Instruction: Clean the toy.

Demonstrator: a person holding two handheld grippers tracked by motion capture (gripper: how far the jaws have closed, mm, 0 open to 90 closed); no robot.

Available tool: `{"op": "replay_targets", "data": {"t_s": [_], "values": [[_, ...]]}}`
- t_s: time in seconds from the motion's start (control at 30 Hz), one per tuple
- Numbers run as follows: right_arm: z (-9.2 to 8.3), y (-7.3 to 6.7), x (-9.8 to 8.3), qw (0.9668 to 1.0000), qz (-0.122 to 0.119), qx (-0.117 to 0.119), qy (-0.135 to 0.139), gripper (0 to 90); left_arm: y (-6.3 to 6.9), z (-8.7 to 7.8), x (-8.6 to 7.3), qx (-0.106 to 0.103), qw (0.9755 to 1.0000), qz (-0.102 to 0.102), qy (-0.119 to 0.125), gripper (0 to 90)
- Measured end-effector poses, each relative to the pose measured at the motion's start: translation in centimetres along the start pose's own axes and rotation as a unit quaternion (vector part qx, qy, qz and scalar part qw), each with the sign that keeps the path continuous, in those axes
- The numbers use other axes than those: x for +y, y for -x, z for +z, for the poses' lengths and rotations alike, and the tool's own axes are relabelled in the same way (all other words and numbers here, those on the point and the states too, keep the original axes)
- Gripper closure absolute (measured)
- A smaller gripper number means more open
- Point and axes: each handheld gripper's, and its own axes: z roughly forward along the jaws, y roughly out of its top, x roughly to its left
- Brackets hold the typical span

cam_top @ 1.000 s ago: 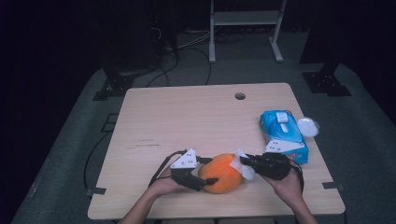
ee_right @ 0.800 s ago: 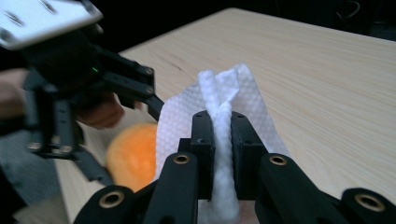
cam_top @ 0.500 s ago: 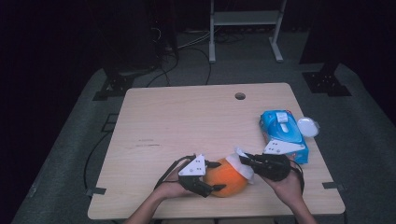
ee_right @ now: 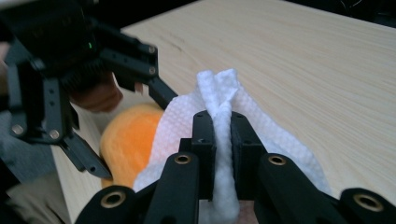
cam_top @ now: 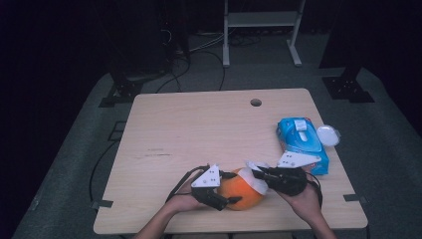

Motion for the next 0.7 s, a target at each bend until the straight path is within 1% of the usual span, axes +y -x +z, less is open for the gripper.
{"op": "replay_targets", "data": {"t_s": [0.03, 0.07, 0.13, 0.2, 0.23, 0.27, 0.3, 0.33, 0.37, 0.4, 0.43, 0.5, 0.57, 0.6, 0.67, 0.7], "values": [[0.2, 0.1, -0.1, 1.0, 0.0, -0.004, -0.008, 81.4, -0.1, -0.1, -0.1, -0.001, 1.0, -0.004, 0.002, 28.0], [0.2, 0.3, -0.2, 0.9999, 0.005, -0.007, -0.014, 81.3, -0.2, -0.1, -0.1, -0.002, 0.9999, -0.011, 0.007, 27.9], [0.0, 1.0, -0.5, 0.9992, 0.01, -0.03, -0.023, 81.3, -0.3, -0.2, -0.2, -0.001, 0.9999, -0.014, 0.008, 27.9], [-0.4, 1.4, -0.6, 0.9991, 0.025, -0.031, -0.017, 81.2, -0.2, -0.1, -0.1, -0.001, 0.9999, -0.013, 0.007, 27.8], [-0.6, 1.3, -0.5, 0.9992, 0.023, -0.03, -0.015, 81.2, -0.2, 0.0, 0.0, -0.001, 0.9999, -0.013, 0.007, 27.7], [-0.6, 1.0, -0.3, 0.9995, 0.02, -0.022, -0.007, 81.2, -0.2, 0.0, 0.0, 0.001, 0.9999, -0.012, 0.005, 27.3], [-0.6, 0.6, -0.1, 0.9999, 0.014, -0.004, -0.002, 81.2, -0.2, 0.1, 0.0, 0.002, 0.9999, -0.013, 0.007, 27.3], [-0.5, 0.1, 0.1, 0.9999, 0.004, 0.012, 0.001, 81.1, -0.2, 0.1, 0.0, 0.001, 0.9998, -0.015, 0.009, 27.2], [-0.2, -0.4, 0.3, 0.9997, -0.011, 0.02, -0.001, 80.7, -0.2, 0.1, -0.1, 0.001, 0.9998, -0.016, 0.01, 27.2], [0.0, -0.9, 0.4, 0.9995, -0.023, 0.018, -0.007, 80.3, -0.3, 0.0, -0.2, 0.001, 0.9998, -0.017, 0.011, 27.1], [0.2, -1.1, 0.5, 0.9994, -0.03, 0.013, -0.014, 80.3, -0.3, -0.1, -0.2, 0.001, 0.9998, -0.019, 0.011, 27.1], [0.3, -0.8, 0.3, 0.9995, -0.023, 0.005, -0.02, 80.4, -0.4, -0.2, -0.3, 0.001, 0.9995, -0.025, 0.017, 27.0], [0.2, 0.0, -0.1, 0.9991, -0.024, -0.022, -0.029, 80.2, -0.5, -0.4, -0.2, -0.001, 0.9992, -0.032, 0.025, 26.8], [0.2, 0.4, -0.3, 0.9988, -0.018, -0.03, -0.034, 80.2, -0.6, -0.4, -0.1, -0.004, 0.9989, -0.035, 0.03, 26.1], [0.0, 1.0, -0.6, 0.9991, -0.003, -0.023, -0.037, 80.2, -0.6, -0.3, -0.1, -0.004, 0.9985, -0.041, 0.035, 24.4], [-0.1, 1.0, -0.6, 0.999, -0.003, -0.024, -0.038, 80.2, -0.6, -0.2, 0.0, -0.003, 0.9987, -0.039, 0.034, 24.4]]}}
